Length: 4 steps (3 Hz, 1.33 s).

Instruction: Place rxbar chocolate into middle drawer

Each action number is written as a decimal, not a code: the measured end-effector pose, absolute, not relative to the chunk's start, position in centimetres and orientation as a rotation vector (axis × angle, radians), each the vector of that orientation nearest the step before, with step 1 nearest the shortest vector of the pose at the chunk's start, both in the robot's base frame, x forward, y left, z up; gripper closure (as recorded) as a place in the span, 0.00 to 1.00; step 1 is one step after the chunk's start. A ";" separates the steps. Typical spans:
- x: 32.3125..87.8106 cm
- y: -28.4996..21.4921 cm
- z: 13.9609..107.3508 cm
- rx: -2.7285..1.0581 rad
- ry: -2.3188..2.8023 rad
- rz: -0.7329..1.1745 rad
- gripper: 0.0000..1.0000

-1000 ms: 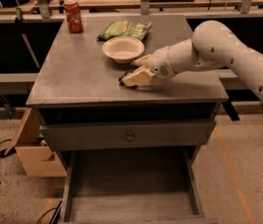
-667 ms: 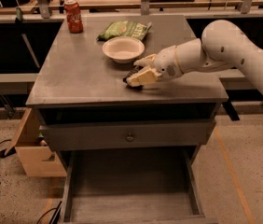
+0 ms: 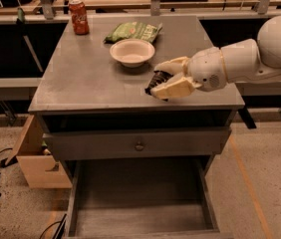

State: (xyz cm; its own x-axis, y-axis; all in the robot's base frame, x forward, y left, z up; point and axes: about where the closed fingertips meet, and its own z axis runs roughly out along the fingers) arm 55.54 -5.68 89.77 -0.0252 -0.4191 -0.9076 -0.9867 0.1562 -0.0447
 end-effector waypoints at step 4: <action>45.6 -4.6 81.6 -1.796 1.534 0.941 1.00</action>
Offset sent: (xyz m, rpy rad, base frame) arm -0.1439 -0.0119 -0.0367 -0.1578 -0.0049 0.3588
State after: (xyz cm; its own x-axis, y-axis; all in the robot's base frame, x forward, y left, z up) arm 45.61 -4.64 81.59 0.0853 -0.5695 -0.8175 -0.9868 -0.1614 0.0094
